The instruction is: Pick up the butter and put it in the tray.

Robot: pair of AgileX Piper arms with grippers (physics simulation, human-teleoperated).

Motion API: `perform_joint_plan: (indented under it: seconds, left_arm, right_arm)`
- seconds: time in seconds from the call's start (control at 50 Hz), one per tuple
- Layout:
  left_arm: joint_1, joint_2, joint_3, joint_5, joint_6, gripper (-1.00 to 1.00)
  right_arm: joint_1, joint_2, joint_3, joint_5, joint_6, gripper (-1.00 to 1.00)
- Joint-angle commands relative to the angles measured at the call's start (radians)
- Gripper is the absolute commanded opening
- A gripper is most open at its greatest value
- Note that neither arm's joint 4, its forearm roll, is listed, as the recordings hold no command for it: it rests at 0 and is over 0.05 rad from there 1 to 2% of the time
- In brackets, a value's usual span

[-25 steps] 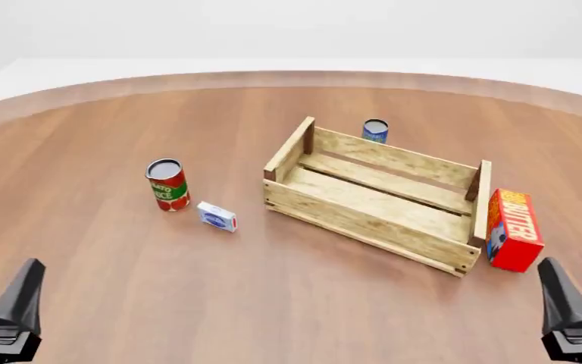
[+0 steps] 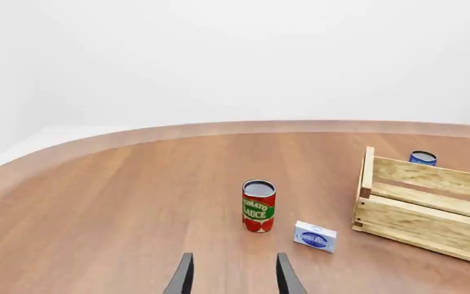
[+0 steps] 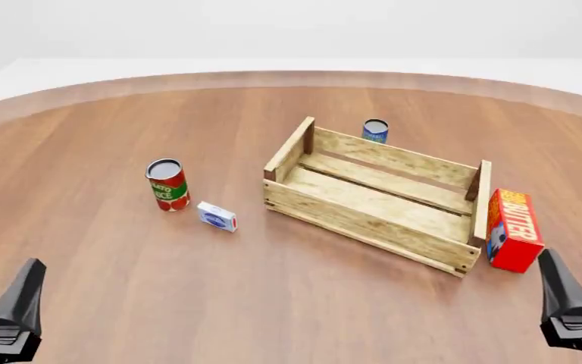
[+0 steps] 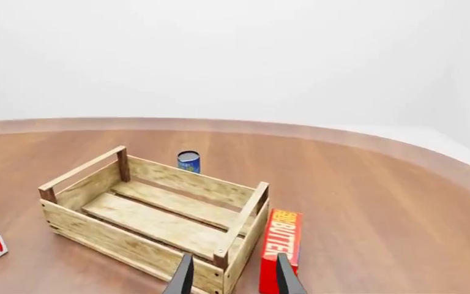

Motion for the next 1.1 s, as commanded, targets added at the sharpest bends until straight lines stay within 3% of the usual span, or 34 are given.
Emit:
perform_joint_plan:
  seconds: [0.02, 0.84, 1.1]
  left_arm:
    - [0.000, 0.000, 0.000, 0.000, 0.000, 1.00]
    - [0.000, 0.000, 0.000, 0.000, 0.000, 1.00]
    - [0.000, 0.000, 0.000, 0.000, 0.000, 1.00]
  right_arm:
    - [-0.012, 0.114, 0.005, -0.108, -0.010, 1.00]
    - [-0.086, 0.582, 0.014, -0.505, -0.036, 1.00]
    - [-0.109, 0.675, 0.014, -0.579, -0.033, 1.00]
